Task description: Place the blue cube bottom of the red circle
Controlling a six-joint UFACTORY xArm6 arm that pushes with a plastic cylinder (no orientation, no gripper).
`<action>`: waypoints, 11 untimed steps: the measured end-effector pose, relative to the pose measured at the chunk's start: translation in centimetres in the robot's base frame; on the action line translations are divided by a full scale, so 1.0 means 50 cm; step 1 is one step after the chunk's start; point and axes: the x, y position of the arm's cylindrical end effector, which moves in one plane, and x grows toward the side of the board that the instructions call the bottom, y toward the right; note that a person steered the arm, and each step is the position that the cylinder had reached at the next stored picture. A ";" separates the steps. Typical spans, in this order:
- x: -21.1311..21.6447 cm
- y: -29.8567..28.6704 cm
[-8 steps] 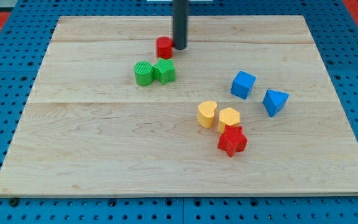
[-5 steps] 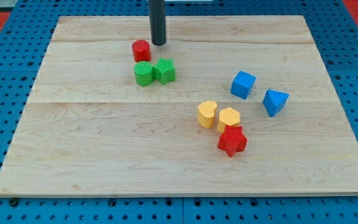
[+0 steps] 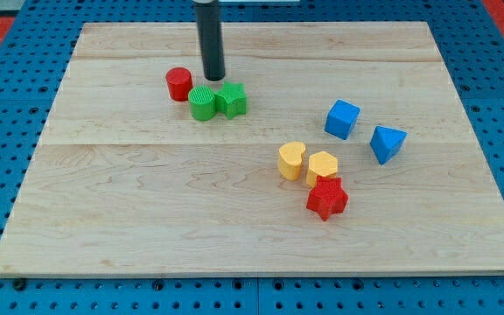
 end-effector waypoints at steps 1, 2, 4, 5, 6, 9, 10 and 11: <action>0.038 -0.122; 0.091 -0.246; 0.021 -0.145; -0.010 -0.017; -0.010 0.110; 0.124 0.451; 0.181 0.390; 0.215 0.268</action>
